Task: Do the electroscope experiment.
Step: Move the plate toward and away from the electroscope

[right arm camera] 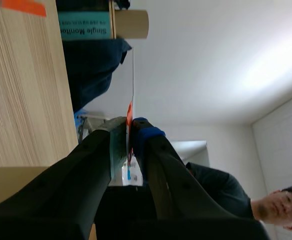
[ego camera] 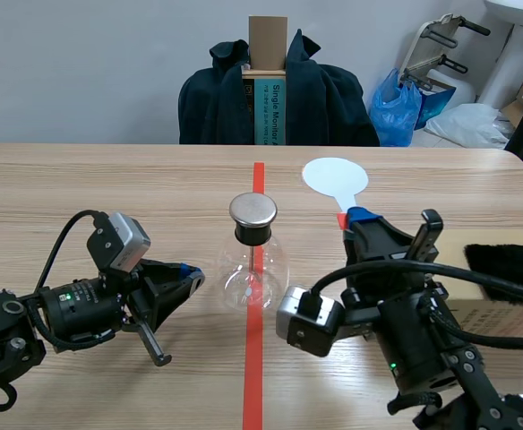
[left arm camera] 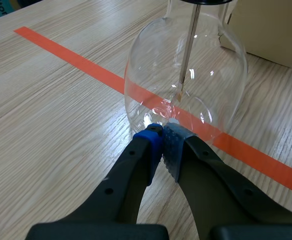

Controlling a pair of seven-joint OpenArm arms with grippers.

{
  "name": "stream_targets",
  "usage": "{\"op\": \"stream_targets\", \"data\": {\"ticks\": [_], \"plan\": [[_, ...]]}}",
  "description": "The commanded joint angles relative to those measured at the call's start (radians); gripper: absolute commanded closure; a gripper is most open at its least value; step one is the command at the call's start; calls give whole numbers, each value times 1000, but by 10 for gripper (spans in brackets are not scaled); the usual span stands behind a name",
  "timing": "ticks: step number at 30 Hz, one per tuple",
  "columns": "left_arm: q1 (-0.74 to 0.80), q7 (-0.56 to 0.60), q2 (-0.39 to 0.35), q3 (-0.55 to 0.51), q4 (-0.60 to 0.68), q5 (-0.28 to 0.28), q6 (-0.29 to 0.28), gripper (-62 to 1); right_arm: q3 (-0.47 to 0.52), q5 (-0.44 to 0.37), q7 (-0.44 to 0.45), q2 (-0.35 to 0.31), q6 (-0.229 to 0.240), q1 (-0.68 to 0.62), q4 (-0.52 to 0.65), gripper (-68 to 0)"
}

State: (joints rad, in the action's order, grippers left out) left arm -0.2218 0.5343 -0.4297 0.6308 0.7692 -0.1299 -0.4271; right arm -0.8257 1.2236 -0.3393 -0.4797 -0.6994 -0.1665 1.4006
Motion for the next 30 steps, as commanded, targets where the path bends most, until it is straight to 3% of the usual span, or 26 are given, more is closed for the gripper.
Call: {"op": "stream_targets", "data": {"ticks": [1,14,30], "plan": [[-11,16,2,-2,21,-7,-5,-28,9,4,14,-13,-14,14,15,-7],[-11,16,2,-2,21,-7,-5,-27,9,4,243,-13,-14,14,15,-7],[-11,16,2,-2,21,-7,-5,-27,9,4,286,-13,-14,14,15,-7]]}}
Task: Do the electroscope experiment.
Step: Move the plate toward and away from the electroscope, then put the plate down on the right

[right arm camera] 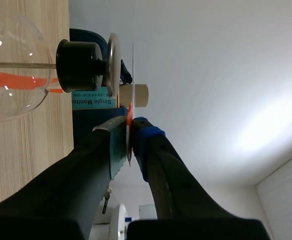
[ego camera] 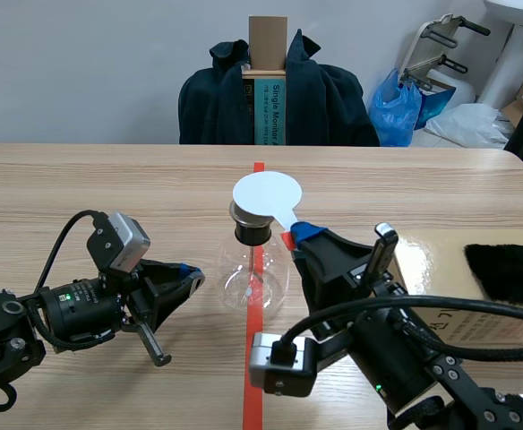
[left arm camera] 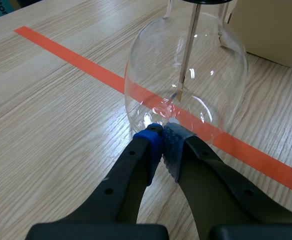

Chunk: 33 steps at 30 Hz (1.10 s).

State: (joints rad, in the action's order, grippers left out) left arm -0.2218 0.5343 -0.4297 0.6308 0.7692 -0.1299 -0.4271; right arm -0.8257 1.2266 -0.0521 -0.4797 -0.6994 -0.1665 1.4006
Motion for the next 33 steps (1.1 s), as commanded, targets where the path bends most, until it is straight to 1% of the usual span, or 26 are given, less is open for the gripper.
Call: {"op": "stream_targets", "data": {"ticks": [1,4,7,12,14,17,19,21,25,27,29,33], "plan": [[-11,16,2,-2,21,-7,-5,-27,9,1,-1,-13,-14,14,15,-7],[-11,16,2,-2,21,-7,-5,-27,9,1,-2,-13,-14,14,15,-7],[-11,16,2,-2,21,-7,-5,-27,9,1,-29,-13,-14,14,15,-7],[-11,16,-1,-2,21,-7,-6,-28,9,1,-112,-13,-14,14,15,-7],[-8,17,-6,-2,21,-9,-6,-50,9,1,-150,-13,-14,14,15,-7],[0,29,-25,-3,26,-46,-10,-116,9,1,-201,-13,-14,14,15,-7],[16,60,-50,-4,45,-71,-10,-184,9,1,-233,-13,-14,14,15,-7],[45,84,-84,-5,83,-89,-13,-274,9,1,-265,-13,-14,14,15,-7],[132,154,-166,-18,188,-130,-12,-498,9,1,-318,-13,-14,14,15,-7],[188,184,-203,-48,248,-150,-12,-574,9,1,-336,-13,-14,14,15,-7],[249,191,-238,-87,311,-163,-12,-619,9,1,-351,-13,-14,14,15,-7],[393,173,-311,-169,463,-166,-12,-623,9,1,-360,-13,-14,14,19,-7]]}}
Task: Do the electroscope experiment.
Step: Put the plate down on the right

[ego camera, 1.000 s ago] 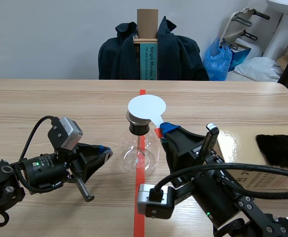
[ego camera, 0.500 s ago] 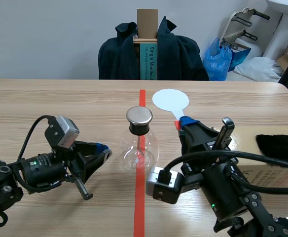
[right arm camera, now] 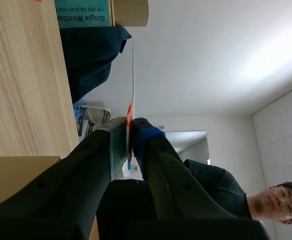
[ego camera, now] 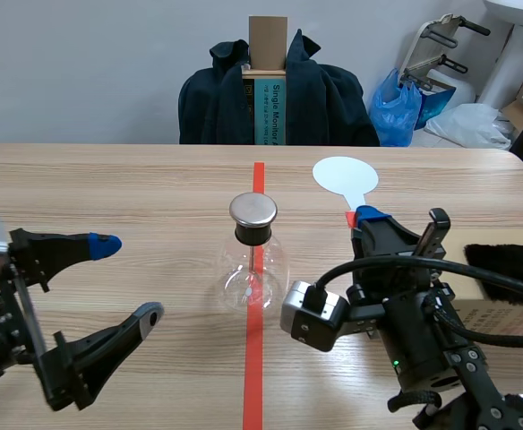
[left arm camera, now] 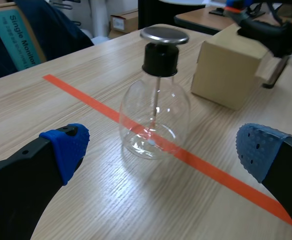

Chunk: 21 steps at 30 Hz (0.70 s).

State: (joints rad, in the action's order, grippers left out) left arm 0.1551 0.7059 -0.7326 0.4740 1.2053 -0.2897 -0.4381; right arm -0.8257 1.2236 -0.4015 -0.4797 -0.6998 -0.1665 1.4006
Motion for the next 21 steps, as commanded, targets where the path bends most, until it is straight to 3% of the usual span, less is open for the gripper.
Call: {"op": "stream_targets", "data": {"ticks": [1,7,13,17,21], "plan": [[53,-11,-24,-34,66,-6,-1,-623,9,4,-23,-13,-14,13,26,-7],[282,-164,-69,-186,328,-6,12,-623,101,4,-55,-29,-18,-32,177,-7],[484,-324,-68,-315,552,-2,51,-623,219,12,5,-102,-18,-154,385,-7],[580,-388,-63,-375,657,5,51,-623,264,56,8,-146,-18,-255,418,-7],[633,-444,-63,-413,729,5,55,-623,286,57,12,-149,-19,-354,418,-21]]}}
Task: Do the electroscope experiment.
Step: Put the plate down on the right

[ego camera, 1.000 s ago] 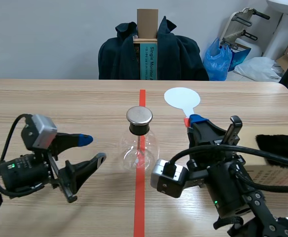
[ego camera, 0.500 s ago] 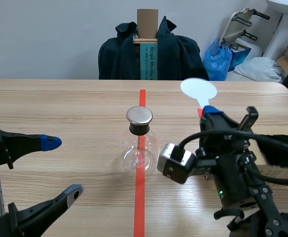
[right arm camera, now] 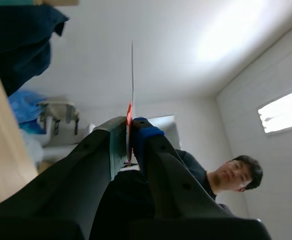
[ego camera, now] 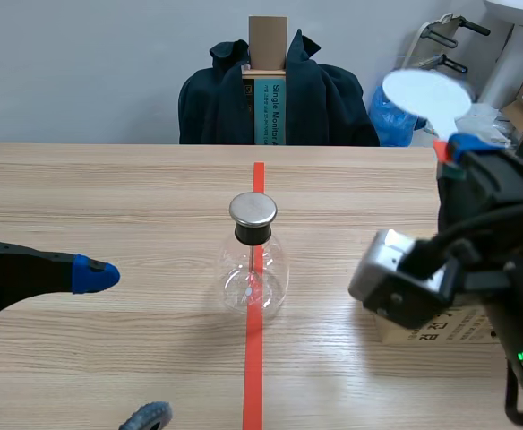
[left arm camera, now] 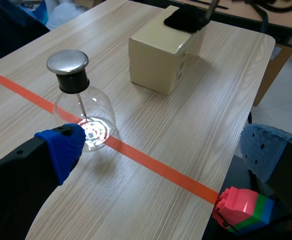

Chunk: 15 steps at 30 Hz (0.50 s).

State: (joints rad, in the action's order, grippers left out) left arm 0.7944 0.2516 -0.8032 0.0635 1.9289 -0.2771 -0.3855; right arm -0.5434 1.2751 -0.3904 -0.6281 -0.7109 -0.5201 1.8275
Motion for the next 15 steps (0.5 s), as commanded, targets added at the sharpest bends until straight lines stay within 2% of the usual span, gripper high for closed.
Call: {"op": "stream_targets", "data": {"ticks": [1,3,6,9,12,15], "plan": [[5,-3,8,-11,20,-8,2,-623,8,6,5,-1,-11,-25,-9,-48],[23,-31,8,-24,46,-8,2,-623,16,6,9,-1,-31,-71,-10,-115],[29,-49,8,-32,68,-11,2,-623,31,6,27,-1,-34,-124,-25,-195],[29,-70,8,-32,76,-23,3,-623,35,8,51,-1,-35,-145,-86,-205],[29,-70,20,-32,76,-23,3,-623,34,8,75,1,-72,-132,-186,-205],[28,-70,27,-32,76,-27,4,-623,32,3,127,10,-72,-107,-290,-205]]}}
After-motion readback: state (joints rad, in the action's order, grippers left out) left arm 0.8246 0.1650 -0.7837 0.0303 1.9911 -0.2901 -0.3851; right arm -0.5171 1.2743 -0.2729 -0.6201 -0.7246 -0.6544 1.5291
